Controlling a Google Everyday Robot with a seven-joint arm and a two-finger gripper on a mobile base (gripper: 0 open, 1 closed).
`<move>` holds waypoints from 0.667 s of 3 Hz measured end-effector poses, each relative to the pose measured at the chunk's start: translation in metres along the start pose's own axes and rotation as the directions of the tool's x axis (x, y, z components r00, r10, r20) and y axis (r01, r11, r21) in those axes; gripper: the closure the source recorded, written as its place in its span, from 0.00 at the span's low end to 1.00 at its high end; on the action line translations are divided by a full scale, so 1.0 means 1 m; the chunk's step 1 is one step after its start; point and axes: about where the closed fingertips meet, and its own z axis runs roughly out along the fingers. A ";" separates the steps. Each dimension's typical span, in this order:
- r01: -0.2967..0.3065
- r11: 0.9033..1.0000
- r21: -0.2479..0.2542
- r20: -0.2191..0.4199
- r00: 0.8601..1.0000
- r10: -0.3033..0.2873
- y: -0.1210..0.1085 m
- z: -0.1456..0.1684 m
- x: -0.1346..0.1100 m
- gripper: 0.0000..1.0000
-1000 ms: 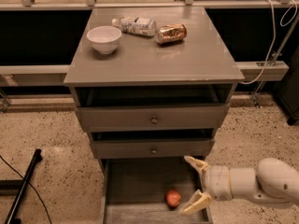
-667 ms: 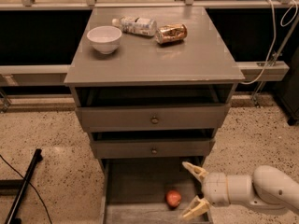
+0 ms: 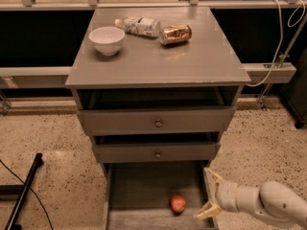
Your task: Pick apple from bottom drawer and place on counter
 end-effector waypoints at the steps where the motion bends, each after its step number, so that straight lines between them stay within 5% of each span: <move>1: -0.004 0.999 -0.042 0.004 1.000 0.004 -0.006 0.031 0.061 0.00; 2: -0.017 0.999 -0.045 0.014 1.000 0.017 -0.006 0.036 0.066 0.00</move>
Offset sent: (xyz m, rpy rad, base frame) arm 0.0100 -0.0128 -0.0598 0.0063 0.0206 0.0254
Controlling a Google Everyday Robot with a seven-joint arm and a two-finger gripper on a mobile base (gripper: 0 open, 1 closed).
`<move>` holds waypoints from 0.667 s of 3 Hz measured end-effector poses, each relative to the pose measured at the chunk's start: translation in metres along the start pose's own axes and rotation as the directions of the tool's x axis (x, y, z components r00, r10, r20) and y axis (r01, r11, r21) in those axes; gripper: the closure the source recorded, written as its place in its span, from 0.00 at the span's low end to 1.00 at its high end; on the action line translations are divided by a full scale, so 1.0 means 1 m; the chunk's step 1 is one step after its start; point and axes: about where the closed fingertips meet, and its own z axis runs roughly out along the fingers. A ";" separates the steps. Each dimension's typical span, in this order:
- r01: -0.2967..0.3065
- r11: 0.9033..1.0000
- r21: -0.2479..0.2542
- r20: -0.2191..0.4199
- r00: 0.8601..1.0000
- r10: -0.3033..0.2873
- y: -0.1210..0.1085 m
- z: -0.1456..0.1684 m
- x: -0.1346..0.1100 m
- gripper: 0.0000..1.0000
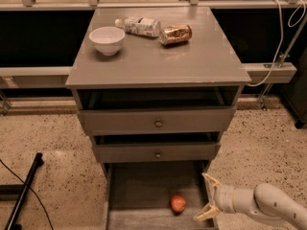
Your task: Pick apple from bottom drawer and place on counter
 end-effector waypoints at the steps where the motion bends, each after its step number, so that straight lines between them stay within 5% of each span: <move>1: 0.002 0.998 -0.062 -0.047 0.999 -0.005 -0.001 0.022 0.017 0.00; 2: 0.063 0.984 -0.166 -0.117 0.990 -0.083 -0.005 0.063 0.042 0.00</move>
Offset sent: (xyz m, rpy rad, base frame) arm 0.0411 0.0370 -0.1204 -0.2357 0.1081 0.3129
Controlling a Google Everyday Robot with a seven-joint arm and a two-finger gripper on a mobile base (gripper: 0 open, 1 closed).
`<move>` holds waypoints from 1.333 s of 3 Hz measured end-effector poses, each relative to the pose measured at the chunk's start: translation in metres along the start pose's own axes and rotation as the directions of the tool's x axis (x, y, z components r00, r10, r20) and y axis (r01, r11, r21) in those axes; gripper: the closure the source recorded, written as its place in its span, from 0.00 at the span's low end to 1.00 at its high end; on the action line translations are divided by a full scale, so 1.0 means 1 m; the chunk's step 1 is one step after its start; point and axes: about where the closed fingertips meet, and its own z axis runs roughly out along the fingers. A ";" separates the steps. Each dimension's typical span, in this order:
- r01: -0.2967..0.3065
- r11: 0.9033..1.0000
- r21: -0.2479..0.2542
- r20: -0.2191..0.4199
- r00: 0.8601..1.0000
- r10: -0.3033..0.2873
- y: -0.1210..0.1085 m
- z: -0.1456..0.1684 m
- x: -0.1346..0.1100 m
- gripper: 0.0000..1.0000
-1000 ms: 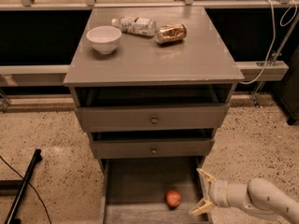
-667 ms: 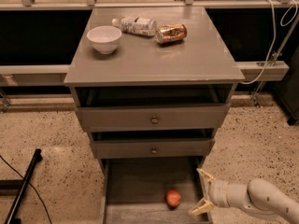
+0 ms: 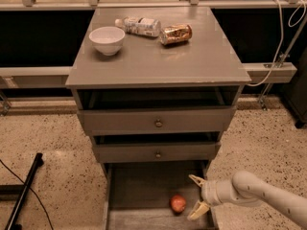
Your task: Pick apple from bottom drawer and place on counter
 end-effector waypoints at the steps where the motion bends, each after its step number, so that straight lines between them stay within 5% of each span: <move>1: 0.091 0.991 -0.095 -0.023 0.995 -0.093 -0.004 0.061 0.030 0.00; 2: 0.129 0.980 -0.155 0.003 0.991 -0.130 0.003 0.101 0.049 0.00; 4: 0.064 0.993 -0.101 -0.014 0.998 -0.066 -0.008 0.149 0.105 0.00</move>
Offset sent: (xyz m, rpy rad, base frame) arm 0.0119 0.0588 -0.1498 0.0005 0.0115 0.2841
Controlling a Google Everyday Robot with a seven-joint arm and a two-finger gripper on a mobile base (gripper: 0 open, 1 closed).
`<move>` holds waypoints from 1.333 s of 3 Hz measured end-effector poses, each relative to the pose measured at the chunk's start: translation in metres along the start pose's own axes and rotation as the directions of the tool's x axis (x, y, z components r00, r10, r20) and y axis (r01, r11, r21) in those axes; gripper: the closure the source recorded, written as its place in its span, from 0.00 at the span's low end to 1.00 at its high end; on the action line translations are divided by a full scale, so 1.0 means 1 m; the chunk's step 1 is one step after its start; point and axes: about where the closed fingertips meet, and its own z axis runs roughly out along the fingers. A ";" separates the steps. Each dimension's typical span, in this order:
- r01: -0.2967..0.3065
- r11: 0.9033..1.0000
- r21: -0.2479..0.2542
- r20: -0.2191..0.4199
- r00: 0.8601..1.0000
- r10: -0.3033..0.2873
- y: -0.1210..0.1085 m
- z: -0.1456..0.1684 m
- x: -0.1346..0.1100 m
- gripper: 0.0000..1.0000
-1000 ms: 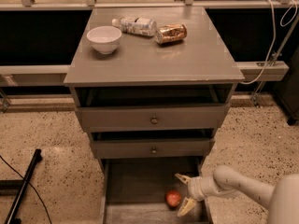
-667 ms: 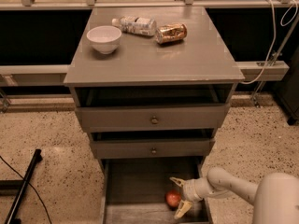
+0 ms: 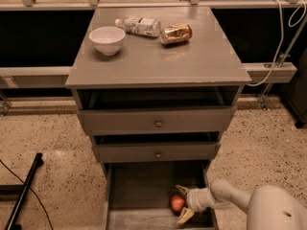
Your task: Pick apple from bottom drawer and place on counter
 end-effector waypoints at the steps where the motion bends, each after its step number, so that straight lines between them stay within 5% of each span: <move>1: -0.071 0.996 0.061 0.049 0.996 0.068 -0.008 0.005 0.011 0.00; 2: -0.147 0.985 0.090 0.095 0.986 0.139 -0.004 0.013 0.017 0.18; 4: -0.291 0.938 0.188 0.227 0.942 0.246 0.003 0.009 0.004 0.65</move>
Offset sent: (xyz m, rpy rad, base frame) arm 0.0025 -0.0054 -0.0309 0.1485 0.0630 -0.2624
